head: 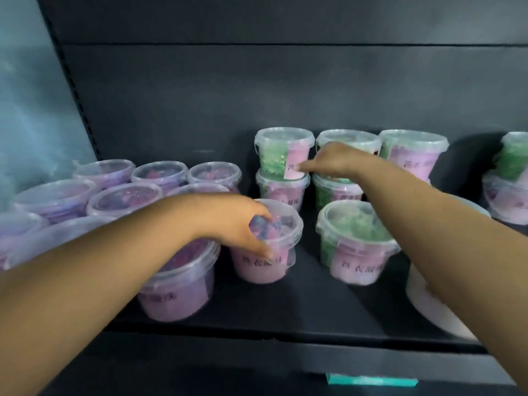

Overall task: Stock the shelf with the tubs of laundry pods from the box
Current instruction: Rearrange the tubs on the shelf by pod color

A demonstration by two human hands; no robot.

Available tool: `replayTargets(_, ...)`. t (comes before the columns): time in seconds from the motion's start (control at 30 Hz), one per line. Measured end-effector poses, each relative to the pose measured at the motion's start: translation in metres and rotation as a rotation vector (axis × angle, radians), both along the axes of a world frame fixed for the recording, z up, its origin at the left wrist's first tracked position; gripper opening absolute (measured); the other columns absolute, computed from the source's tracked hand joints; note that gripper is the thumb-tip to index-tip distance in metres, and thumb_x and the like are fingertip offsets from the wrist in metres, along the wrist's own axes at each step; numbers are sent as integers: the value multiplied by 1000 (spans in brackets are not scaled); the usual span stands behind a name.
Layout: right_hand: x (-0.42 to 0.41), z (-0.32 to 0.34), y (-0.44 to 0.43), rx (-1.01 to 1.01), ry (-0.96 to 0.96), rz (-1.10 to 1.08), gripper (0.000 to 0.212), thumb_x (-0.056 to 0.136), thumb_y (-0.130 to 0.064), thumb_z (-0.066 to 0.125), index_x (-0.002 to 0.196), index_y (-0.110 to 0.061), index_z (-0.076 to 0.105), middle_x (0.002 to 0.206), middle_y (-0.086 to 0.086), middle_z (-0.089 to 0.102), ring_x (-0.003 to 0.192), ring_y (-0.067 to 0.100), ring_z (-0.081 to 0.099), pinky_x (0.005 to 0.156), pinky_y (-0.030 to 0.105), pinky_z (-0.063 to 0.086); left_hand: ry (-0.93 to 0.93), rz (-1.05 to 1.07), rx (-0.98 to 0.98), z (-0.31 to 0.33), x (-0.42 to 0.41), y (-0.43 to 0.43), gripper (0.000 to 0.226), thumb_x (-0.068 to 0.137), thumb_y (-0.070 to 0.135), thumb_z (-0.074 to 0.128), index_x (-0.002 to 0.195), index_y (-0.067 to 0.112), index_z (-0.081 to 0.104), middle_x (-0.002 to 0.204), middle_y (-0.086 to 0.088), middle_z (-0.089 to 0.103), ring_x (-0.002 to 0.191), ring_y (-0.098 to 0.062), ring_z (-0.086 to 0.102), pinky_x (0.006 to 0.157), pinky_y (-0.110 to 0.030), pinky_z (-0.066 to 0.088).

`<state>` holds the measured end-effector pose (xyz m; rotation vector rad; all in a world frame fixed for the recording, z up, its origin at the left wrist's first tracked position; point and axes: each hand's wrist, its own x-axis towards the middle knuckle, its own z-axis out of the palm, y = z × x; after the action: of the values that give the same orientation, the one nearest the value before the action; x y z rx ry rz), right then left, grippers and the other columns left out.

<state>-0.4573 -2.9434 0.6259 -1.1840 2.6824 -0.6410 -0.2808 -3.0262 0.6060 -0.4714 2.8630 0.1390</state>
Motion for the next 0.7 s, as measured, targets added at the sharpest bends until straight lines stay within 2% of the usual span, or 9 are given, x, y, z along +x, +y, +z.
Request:
replayTargets(0.07,-10,-14,-14,41,-206,21,29,86,-38,62,86,-12,52,76,0,48,66,16,44,54,23,34,-6,50,8,2,-6,1,73,73,57,64,136,35,37,138,9,44,123,-14,44,104,-30,37)
replayTargets(0.13,-24,-28,-27,1,-324,48,41,83,-37,65,113,-12,53,105,6,59,84,20,51,72,27,44,-32,95,11,3,-10,2,71,74,54,66,136,35,37,136,10,46,121,-13,45,102,-28,38)
replayTargets(0.17,-27,-34,-33,-18,-337,53,51,82,-39,67,122,-12,51,119,8,56,97,23,52,80,30,43,-44,111,11,3,-12,3,70,74,53,66,136,36,37,136,10,46,121,-13,45,102,-28,38)
replayTargets(0.23,-31,-44,-43,-21,-282,48,66,77,-47,69,128,-10,48,131,8,51,114,25,51,88,32,42,-57,136,18,4,-12,3,71,74,52,67,136,36,36,138,12,44,122,-11,44,102,-26,37)
replayTargets(0.3,-34,-51,-52,-15,-225,-3,89,67,-59,70,133,-7,41,135,10,48,119,26,50,93,35,45,-56,159,42,4,-12,3,72,73,52,68,136,36,37,140,14,41,124,-9,42,104,-25,36)
replayTargets(0.37,-34,-55,-57,-10,-200,-52,105,58,-66,72,134,-4,34,131,11,49,116,28,53,93,40,48,-53,173,49,4,-11,3,72,73,52,68,136,36,37,140,15,40,124,-7,42,103,-23,36)
replayTargets(0.47,-38,-53,-57,13,-202,-36,93,60,-63,73,128,-7,44,122,9,56,107,27,57,88,38,51,-51,169,43,5,-11,2,72,73,52,68,135,37,37,139,16,41,123,-6,42,100,-20,35)
replayTargets(0.57,-42,-53,-53,-10,-206,-21,77,64,-57,74,121,-9,51,120,9,58,107,26,57,88,36,50,-67,156,39,6,-12,1,73,72,52,69,136,36,36,138,15,42,123,-8,43,102,-23,37)
replayTargets(0.7,-49,-55,-43,-32,-207,-42,79,64,-56,75,124,-11,52,125,7,58,111,26,56,87,35,47,-77,130,21,7,-16,-2,72,72,52,69,134,37,36,134,13,46,119,-9,46,102,-26,39)
